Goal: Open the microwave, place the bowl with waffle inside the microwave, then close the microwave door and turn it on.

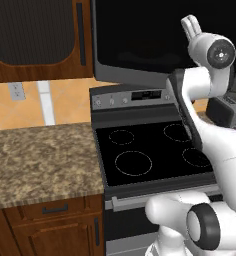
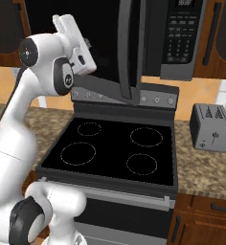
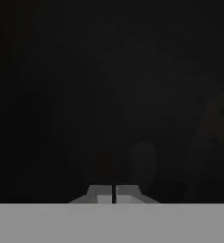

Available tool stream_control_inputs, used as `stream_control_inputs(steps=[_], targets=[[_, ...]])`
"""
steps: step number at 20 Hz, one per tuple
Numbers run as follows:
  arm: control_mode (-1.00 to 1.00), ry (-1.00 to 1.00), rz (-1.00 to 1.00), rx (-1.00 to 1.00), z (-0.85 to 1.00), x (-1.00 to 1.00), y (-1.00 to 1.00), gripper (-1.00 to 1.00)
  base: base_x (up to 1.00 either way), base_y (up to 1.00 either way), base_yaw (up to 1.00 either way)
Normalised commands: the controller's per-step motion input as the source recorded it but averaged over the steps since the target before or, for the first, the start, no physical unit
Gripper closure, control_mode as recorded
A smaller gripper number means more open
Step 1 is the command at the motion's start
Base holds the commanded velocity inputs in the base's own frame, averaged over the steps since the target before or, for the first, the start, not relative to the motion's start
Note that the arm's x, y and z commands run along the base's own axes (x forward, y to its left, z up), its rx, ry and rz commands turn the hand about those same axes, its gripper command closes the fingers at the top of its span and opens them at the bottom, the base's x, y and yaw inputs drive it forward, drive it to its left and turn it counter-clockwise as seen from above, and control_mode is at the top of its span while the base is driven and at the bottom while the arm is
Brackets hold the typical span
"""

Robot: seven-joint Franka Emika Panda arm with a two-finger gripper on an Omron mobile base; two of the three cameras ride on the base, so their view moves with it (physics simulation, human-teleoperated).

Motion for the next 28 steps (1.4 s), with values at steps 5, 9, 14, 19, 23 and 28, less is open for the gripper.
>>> stream_control_inputs(steps=[5,9,14,19,23,28], targets=[[-1.0,0.27,0.19,0.0,-0.25,0.44,-0.06,1.0,0.0,0.0,0.0],[-1.0,0.0,0.04,0.0,-0.4,0.7,-0.1,1.0,0.0,0.0,0.0],[-1.0,-0.05,0.02,0.01,-0.27,0.94,-0.01,1.0,0.0,0.0,0.0],[-1.0,-0.01,0.02,0.03,-0.21,1.0,-0.02,1.0,0.0,0.0,0.0],[-1.0,0.0,0.03,0.04,-0.12,1.0,-0.08,1.0,0.0,0.0,0.0],[-1.0,0.0,0.05,0.06,-0.13,0.96,-0.19,1.0,0.0,0.0,0.0]])
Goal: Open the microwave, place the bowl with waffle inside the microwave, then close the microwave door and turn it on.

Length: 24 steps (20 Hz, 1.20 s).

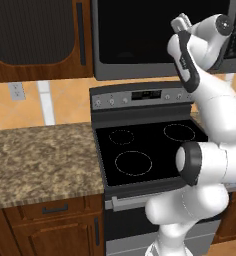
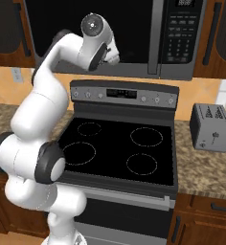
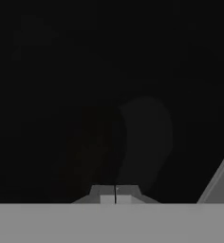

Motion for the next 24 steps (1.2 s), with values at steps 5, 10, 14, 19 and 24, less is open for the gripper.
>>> stream_control_inputs(steps=[5,10,14,19,24], targets=[[-1.0,-0.14,0.05,0.01,-0.22,-0.32,-0.28,1.0,0.0,0.0,0.0],[-1.0,-0.37,0.01,0.02,-0.26,-1.0,-0.42,1.0,0.0,0.0,0.0],[-1.0,-0.04,-0.01,0.14,-0.21,-0.91,-0.64,1.0,0.0,0.0,0.0],[-1.0,0.0,-0.01,0.12,-0.06,-0.24,-0.59,1.0,0.0,0.0,0.0],[-1.0,0.0,0.0,0.08,-0.06,-0.04,-0.45,1.0,0.0,0.0,0.0]])
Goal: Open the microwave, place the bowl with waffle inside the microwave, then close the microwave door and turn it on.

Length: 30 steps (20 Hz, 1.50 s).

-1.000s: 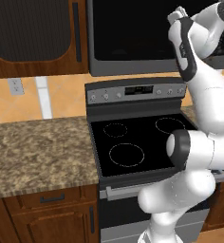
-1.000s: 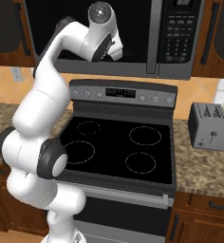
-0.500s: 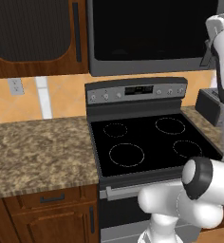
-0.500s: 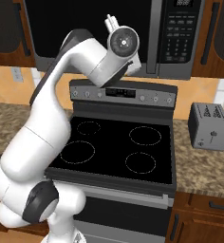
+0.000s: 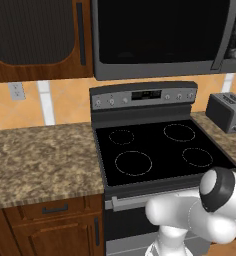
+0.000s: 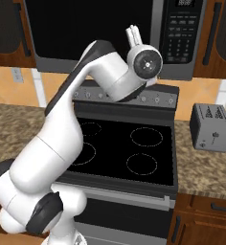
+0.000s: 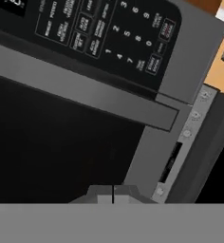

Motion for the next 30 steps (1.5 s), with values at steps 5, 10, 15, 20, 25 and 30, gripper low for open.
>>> stream_control_inputs(steps=[5,10,15,20,25,30], targets=[[-1.0,0.0,0.0,0.03,-0.09,-0.03,-0.38,1.0,0.0,0.0,0.0],[-1.0,-0.04,0.0,0.08,-0.27,0.0,-0.62,1.0,0.0,0.0,0.0],[-1.0,-0.11,0.0,0.1,-0.24,0.0,-0.47,1.0,0.0,0.0,0.0],[-1.0,-0.13,0.0,0.08,-0.07,0.06,-0.05,1.0,0.0,0.0,0.0],[-1.0,-0.05,0.0,0.02,-0.15,0.35,0.0,1.0,0.0,0.0,0.0],[-1.0,0.0,0.0,0.01,-0.17,0.5,-0.01,1.0,0.0,0.0,0.0]])
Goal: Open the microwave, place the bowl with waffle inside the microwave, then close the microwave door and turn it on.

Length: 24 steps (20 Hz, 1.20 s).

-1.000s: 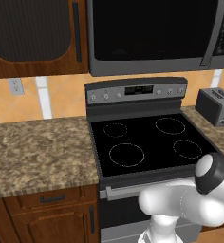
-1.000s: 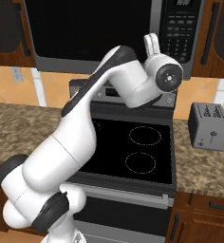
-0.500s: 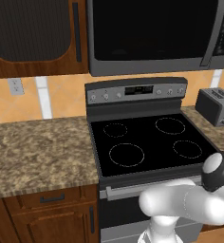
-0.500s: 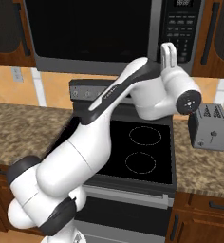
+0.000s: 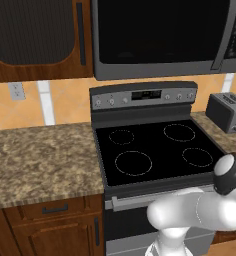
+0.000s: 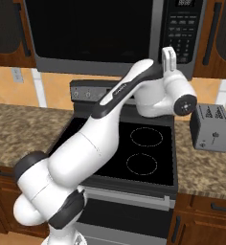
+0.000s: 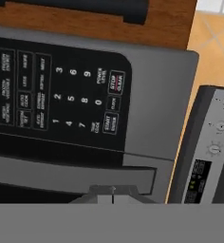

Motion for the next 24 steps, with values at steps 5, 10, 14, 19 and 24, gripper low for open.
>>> stream_control_inputs(steps=[5,10,14,19,24], targets=[[-1.0,0.0,0.0,0.03,-0.02,0.45,-0.18,1.0,0.0,0.0,0.0],[-1.0,-0.01,0.0,0.03,0.07,0.27,-0.46,1.0,0.0,0.0,0.0],[-1.0,-0.04,0.0,0.04,0.0,0.24,-0.44,1.0,0.0,0.0,0.0],[-1.0,-0.04,0.0,0.03,0.0,0.17,0.0,1.0,0.0,0.0,0.0],[-1.0,0.0,0.01,0.0,0.0,0.17,0.2,1.0,0.0,0.0,0.0]])
